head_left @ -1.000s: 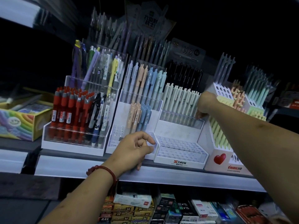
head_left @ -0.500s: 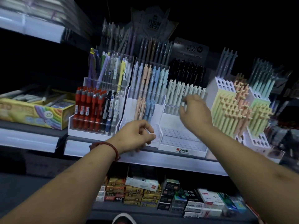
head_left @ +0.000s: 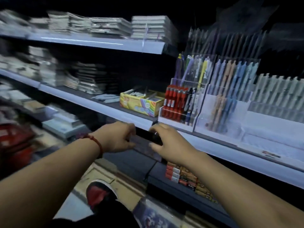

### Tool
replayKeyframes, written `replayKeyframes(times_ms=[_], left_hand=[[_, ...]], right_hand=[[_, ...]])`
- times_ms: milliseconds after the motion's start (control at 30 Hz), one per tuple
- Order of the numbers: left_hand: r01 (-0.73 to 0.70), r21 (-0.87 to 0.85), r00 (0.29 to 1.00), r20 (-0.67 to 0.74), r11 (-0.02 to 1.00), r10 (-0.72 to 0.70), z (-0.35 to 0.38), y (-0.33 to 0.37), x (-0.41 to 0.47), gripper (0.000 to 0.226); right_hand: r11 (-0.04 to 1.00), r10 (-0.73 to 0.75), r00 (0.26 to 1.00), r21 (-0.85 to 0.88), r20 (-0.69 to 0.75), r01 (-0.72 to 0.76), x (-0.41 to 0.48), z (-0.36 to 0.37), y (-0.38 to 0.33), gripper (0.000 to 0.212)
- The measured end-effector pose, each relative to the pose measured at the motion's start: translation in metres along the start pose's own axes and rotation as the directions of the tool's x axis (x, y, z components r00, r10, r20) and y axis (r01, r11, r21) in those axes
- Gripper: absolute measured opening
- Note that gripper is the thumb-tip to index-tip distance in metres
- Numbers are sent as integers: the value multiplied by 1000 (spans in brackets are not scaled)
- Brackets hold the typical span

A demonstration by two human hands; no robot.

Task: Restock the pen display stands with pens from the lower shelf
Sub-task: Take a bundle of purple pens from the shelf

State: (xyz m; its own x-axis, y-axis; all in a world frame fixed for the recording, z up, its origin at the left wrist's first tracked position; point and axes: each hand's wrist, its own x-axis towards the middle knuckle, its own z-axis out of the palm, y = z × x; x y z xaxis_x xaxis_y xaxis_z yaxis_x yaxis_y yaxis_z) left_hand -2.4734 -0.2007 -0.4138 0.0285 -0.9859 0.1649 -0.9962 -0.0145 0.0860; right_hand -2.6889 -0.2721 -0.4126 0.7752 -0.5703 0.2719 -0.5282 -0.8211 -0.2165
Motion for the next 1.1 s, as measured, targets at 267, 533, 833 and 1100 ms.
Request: replayKeyframes(times_ms=[267,533,833,1100], left_hand=[[247,23,969,-16,969,-247,45,-65,-79,53],[259,38,964,-69,965,-257,26,-104,-49,55],[277,-112,938,-183,954,-294,-11,-168,2,45],[281,-277,887,-290,919,-359,-11,-223,54,46]], right_hand=[[992,-31,996,127,79,21,34,70,-33,60],[979,21,999,201,47,-30,78,91,-51,63],[949,79,991,311,-104,-43,154,78,-86,56],[881,236,946,460,-222,-112,225,92,-98,54]])
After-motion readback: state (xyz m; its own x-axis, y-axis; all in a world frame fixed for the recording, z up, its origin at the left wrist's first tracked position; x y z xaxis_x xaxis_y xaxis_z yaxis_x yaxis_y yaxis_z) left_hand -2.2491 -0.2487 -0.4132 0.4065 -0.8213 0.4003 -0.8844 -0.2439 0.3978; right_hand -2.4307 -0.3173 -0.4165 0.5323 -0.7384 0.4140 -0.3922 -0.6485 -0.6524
